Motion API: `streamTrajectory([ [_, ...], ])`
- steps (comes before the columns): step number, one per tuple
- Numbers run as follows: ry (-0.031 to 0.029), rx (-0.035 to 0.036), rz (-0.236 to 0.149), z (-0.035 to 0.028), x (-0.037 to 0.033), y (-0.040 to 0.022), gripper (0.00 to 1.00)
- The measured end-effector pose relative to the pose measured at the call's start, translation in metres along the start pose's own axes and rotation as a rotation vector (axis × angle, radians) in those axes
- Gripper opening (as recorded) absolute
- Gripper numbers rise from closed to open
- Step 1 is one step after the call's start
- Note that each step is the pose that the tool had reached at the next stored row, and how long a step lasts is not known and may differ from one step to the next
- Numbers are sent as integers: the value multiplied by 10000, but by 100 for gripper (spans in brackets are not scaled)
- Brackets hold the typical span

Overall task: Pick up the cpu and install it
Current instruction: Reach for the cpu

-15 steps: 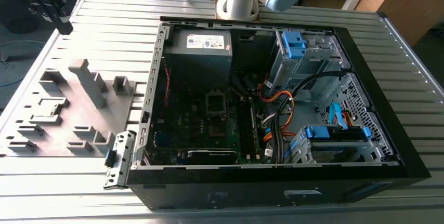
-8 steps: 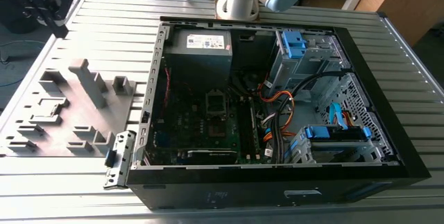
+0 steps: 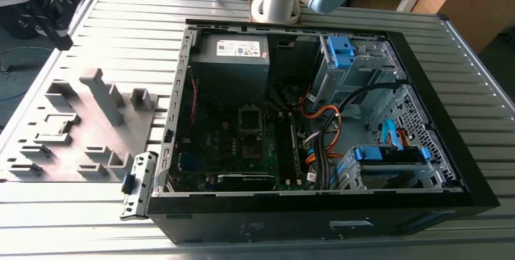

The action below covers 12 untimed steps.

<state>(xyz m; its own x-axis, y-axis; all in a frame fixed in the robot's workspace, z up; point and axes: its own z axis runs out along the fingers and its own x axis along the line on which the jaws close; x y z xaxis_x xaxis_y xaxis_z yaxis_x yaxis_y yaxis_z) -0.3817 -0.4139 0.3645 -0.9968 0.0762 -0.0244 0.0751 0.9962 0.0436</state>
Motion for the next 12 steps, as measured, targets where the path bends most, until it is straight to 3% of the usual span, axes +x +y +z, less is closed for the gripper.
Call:
streamTrajectory([
  [12,6,2,0,107,123,-115,11],
])
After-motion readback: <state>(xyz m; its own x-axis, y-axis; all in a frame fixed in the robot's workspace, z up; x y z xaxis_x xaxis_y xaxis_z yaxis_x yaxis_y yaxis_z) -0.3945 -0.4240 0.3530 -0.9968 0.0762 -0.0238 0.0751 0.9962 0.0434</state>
